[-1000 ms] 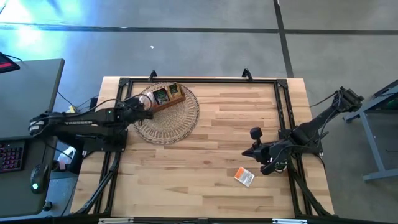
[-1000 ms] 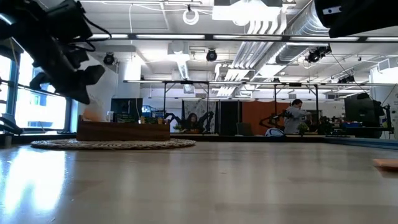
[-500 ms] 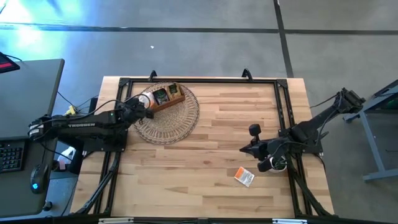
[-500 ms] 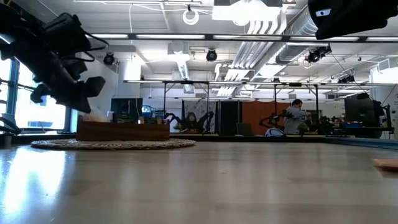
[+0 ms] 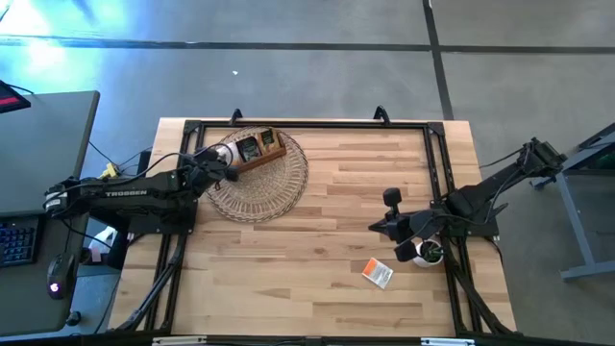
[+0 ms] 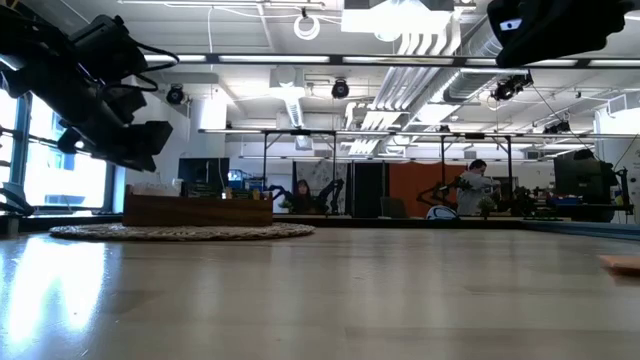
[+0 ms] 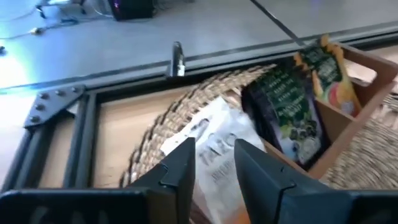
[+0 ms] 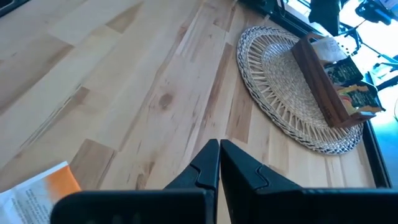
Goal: Pick & Place Tea
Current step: Put the orange tea bag into the left section of the wooden organizer
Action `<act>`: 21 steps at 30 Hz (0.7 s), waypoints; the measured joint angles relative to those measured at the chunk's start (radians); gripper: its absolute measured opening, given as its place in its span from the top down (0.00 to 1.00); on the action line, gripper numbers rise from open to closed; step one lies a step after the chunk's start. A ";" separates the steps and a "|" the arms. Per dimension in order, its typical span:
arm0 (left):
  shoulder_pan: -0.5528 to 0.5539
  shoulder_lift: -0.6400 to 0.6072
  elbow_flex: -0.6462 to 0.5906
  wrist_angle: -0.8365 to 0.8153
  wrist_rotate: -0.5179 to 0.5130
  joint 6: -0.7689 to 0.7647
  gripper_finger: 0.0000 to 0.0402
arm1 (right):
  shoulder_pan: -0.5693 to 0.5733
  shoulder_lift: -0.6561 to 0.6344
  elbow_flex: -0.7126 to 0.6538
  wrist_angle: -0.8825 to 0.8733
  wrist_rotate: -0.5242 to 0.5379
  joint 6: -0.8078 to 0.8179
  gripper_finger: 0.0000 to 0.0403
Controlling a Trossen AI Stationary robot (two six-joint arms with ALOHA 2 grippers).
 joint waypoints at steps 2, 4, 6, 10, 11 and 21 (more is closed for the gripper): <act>0.000 0.000 0.000 0.001 -0.025 0.001 0.71 | 0.000 0.000 0.000 0.000 -0.005 0.000 0.97; 0.000 0.000 0.000 0.013 -0.058 -0.001 0.70 | 0.000 0.000 0.000 0.000 -0.018 0.000 0.97; 0.000 0.000 0.000 0.053 -0.058 -0.018 0.70 | 0.000 0.000 0.000 0.004 -0.037 0.000 0.97; 0.000 0.000 0.000 0.264 0.125 -0.047 0.70 | 0.000 0.000 0.000 0.038 -0.050 0.000 0.97; 0.000 0.000 0.000 0.337 0.210 -0.042 0.70 | 0.000 0.000 0.000 0.043 -0.050 0.000 0.97; -0.228 0.120 0.000 0.915 0.709 0.089 0.70 | 0.000 0.000 0.000 0.052 0.021 -0.082 0.97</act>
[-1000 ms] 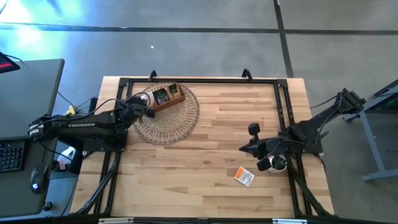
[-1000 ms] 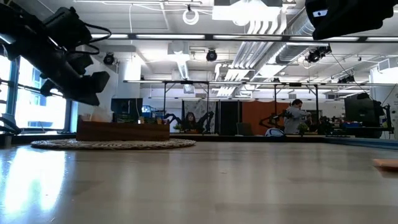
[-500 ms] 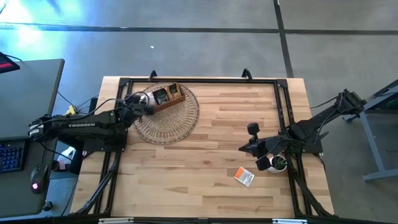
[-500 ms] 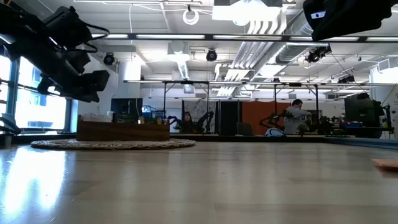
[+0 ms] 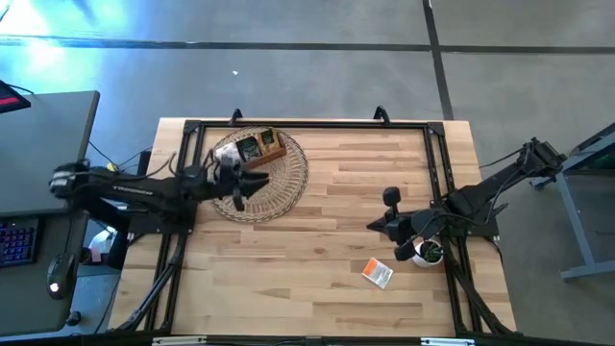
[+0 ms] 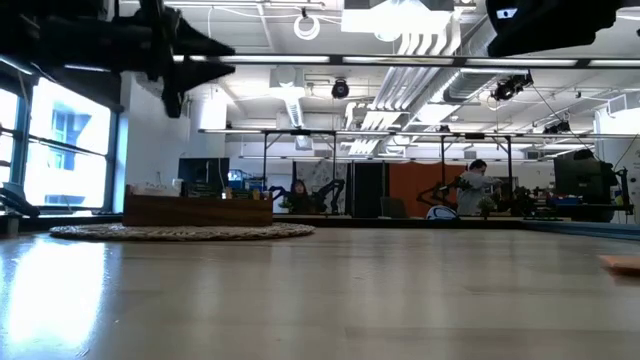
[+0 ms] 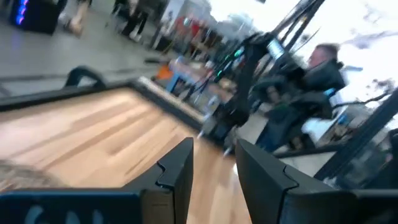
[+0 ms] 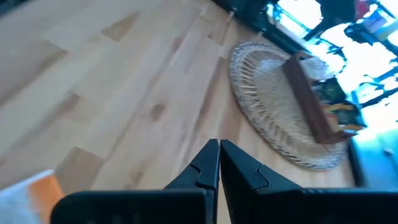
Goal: Pick & Place Tea
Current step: Put the orange tea bag into the left section of the wooden organizer
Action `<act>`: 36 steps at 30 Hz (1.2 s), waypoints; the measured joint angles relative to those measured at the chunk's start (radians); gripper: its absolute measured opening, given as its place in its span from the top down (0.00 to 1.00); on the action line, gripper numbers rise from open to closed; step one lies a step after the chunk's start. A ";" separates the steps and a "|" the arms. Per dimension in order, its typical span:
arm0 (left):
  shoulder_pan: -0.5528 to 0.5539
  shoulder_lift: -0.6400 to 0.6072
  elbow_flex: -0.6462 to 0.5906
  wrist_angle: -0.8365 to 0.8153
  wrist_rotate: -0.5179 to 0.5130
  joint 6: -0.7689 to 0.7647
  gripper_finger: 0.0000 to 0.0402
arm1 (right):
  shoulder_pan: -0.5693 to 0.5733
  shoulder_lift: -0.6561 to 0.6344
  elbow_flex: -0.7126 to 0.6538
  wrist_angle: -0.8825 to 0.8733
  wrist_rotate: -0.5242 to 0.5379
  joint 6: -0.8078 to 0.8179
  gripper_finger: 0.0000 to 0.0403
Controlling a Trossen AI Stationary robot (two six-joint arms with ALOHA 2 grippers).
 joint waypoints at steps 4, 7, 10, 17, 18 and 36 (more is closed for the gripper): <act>-0.164 0.133 0.002 0.124 -0.198 0.007 0.70 | 0.000 0.000 0.000 0.014 0.027 -0.015 0.97; -0.257 0.280 0.035 0.195 -0.290 0.003 0.70 | 0.000 0.001 0.000 0.024 -0.069 0.002 0.97; -0.313 0.437 0.122 0.230 -0.293 -0.007 0.70 | 0.000 0.028 0.000 0.057 -0.195 0.084 0.97; -0.329 0.786 0.443 0.206 -0.265 -0.009 0.70 | 0.024 0.221 0.000 0.102 -0.376 0.323 0.90; -0.320 0.818 0.493 0.205 -0.271 -0.009 0.70 | 0.034 0.261 0.000 0.110 -0.379 0.339 0.89; -0.296 0.923 0.978 -0.467 -0.162 -0.009 0.70 | 0.040 0.655 0.007 0.082 -0.376 0.271 0.92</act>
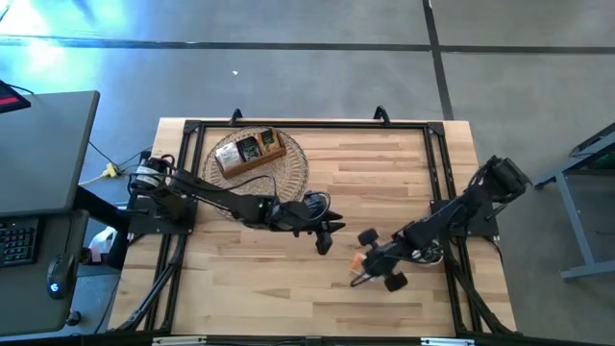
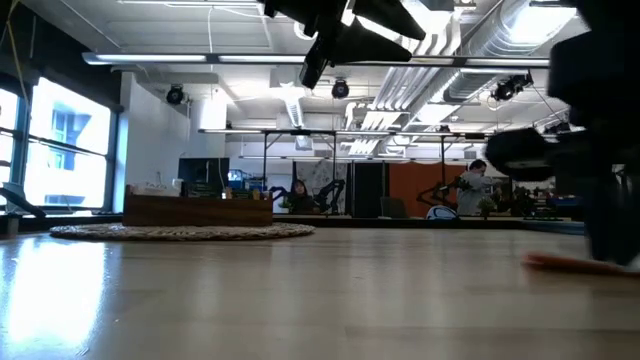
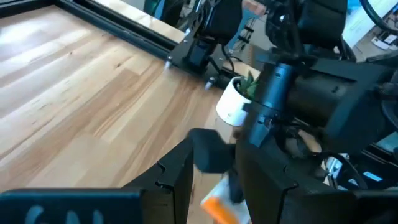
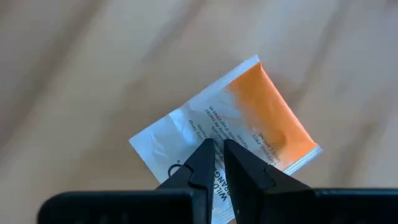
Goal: Pick & Place Tea
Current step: Put the orange tea bag into the left section of the wooden organizer
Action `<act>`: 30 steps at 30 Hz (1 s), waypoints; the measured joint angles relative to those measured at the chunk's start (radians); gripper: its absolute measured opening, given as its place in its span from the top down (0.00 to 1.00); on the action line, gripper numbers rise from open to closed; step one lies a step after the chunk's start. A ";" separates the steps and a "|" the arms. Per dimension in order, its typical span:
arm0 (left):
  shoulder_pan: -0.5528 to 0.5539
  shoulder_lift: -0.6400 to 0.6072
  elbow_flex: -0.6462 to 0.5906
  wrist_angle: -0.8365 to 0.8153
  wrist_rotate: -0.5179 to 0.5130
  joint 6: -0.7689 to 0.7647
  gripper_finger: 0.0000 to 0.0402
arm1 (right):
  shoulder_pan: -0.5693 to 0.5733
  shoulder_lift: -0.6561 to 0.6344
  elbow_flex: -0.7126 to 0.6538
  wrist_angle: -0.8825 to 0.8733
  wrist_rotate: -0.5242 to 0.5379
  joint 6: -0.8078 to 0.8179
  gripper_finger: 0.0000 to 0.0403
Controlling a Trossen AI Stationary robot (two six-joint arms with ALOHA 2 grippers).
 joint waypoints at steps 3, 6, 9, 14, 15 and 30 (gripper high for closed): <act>0.001 0.000 -0.001 0.000 -0.001 -0.005 0.70 | -0.046 -0.003 -0.004 0.059 -0.010 -0.220 0.92; 0.000 0.000 -0.001 -0.027 0.000 -0.045 0.70 | -0.090 -0.001 -0.009 0.156 -0.038 -0.421 0.93; 0.001 0.044 0.002 -0.029 -0.004 -0.091 0.70 | -0.110 0.002 -0.011 0.251 0.029 -0.572 0.93; 0.001 0.105 0.005 -0.027 -0.019 -0.169 0.70 | -0.072 -0.052 -0.009 0.266 0.146 -0.523 0.95; 0.001 0.120 0.003 -0.037 -0.016 -0.186 0.70 | -0.060 -0.068 -0.009 0.243 0.127 -0.469 0.95; 0.035 0.314 0.038 -0.002 0.121 -0.290 0.70 | 0.006 0.007 -0.008 0.323 0.140 -0.206 0.99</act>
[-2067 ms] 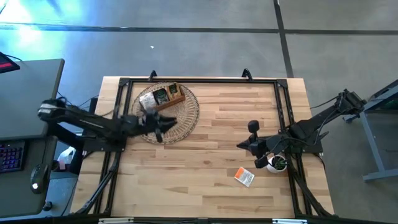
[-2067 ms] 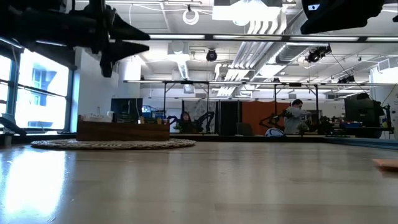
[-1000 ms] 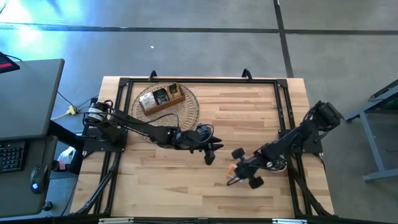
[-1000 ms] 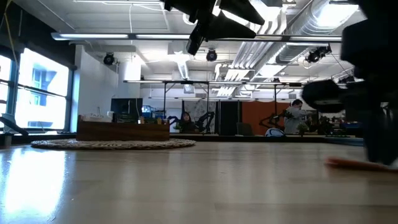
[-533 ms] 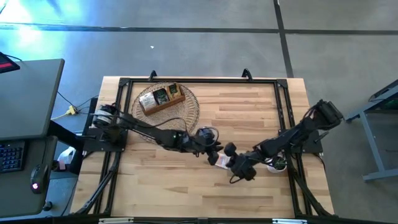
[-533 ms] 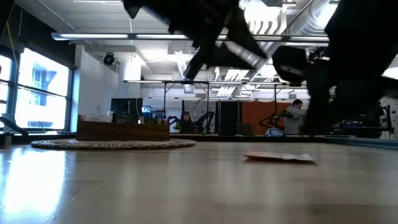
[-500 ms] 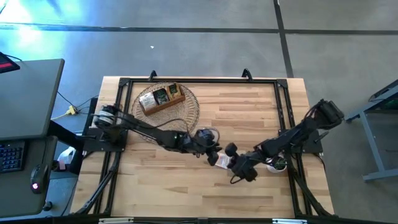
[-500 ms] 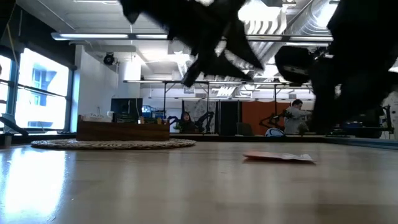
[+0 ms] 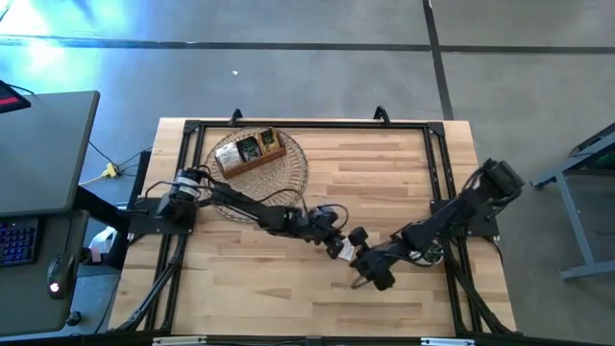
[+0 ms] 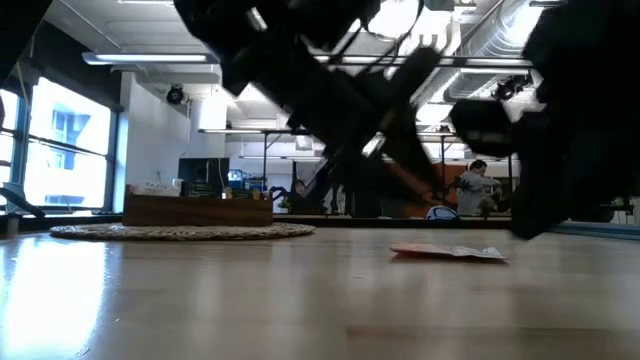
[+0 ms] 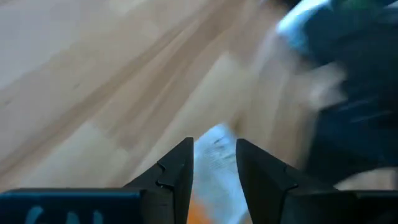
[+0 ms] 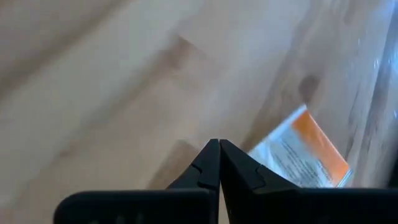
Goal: Pick & Place Tea
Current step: Put the orange tea bag into the left section of the wooden organizer
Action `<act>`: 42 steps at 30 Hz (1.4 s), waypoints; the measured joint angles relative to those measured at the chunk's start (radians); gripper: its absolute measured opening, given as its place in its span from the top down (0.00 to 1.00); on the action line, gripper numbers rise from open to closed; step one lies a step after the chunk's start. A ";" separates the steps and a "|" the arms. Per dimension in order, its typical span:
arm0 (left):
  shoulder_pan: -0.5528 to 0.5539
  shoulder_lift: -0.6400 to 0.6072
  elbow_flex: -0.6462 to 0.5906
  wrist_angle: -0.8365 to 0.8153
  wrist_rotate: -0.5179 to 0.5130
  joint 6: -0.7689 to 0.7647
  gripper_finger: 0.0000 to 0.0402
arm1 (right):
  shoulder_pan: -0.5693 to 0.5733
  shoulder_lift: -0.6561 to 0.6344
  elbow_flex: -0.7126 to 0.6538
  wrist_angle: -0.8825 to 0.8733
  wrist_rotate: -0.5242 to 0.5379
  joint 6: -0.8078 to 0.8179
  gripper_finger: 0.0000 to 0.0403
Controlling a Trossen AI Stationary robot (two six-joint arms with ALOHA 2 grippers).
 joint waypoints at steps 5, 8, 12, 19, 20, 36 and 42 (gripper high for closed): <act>-0.002 0.024 -0.006 -0.037 -0.114 0.055 0.70 | -0.069 0.084 0.003 0.054 0.007 0.000 0.99; 0.007 0.013 0.003 -0.027 -0.140 0.061 0.70 | -0.099 0.101 0.004 0.056 -0.004 0.004 0.99; 0.018 0.051 -0.001 -0.058 -0.077 0.003 0.70 | -0.114 0.102 0.004 0.046 -0.013 -0.006 1.00; -0.002 0.058 0.001 -0.055 -0.009 -0.034 0.70 | -0.131 0.098 0.007 -0.046 0.003 -0.069 0.99; -0.008 0.058 0.001 -0.056 -0.010 -0.043 0.70 | -0.135 0.094 0.007 -0.062 0.006 -0.076 0.99; -0.102 0.061 0.000 -0.024 0.015 -0.182 0.70 | -0.150 -0.136 -0.003 -0.542 0.148 -0.065 1.00; -0.111 0.067 0.025 0.026 0.131 -0.231 0.70 | -0.147 -0.167 -0.002 -0.525 0.100 0.103 0.99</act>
